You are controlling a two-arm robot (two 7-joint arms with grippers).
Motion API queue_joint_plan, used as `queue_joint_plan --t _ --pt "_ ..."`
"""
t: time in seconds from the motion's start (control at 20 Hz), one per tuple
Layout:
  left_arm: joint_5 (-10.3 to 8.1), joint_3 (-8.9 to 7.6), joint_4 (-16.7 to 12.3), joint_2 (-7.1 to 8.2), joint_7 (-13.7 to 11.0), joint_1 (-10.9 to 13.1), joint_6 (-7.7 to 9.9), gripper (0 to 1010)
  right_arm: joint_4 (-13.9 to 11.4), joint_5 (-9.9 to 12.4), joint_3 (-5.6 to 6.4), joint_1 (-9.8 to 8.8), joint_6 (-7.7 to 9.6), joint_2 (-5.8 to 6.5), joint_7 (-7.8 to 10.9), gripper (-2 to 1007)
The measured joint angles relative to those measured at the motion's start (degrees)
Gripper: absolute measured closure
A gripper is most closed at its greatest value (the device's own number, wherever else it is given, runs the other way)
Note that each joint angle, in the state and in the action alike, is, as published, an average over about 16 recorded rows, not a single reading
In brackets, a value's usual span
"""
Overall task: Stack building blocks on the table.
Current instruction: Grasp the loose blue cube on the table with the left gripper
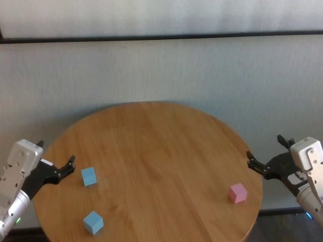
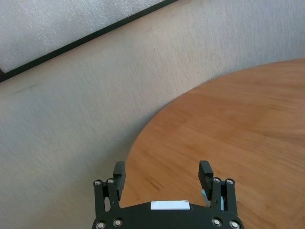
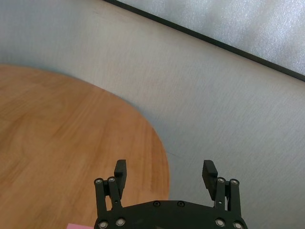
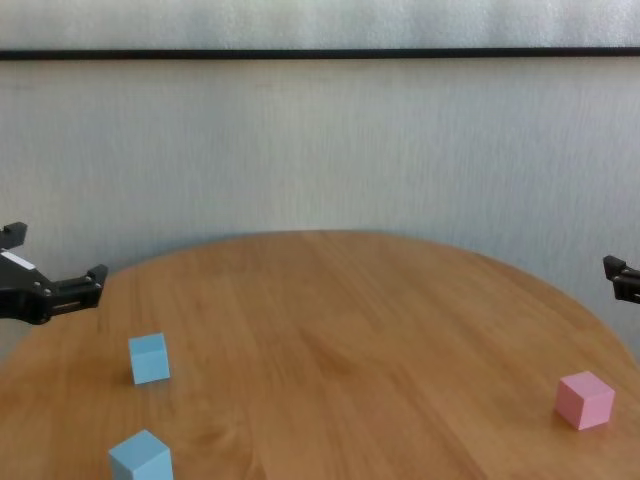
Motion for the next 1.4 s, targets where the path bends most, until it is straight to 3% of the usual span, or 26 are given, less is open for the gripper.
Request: queue_joint_plan --t 1.4 --pt "0.0 0.0 0.0 0.0 0.0 0.0 0.0 7 0.0 0.0 0.0 0.0 0.0 0.0 0.0 4"
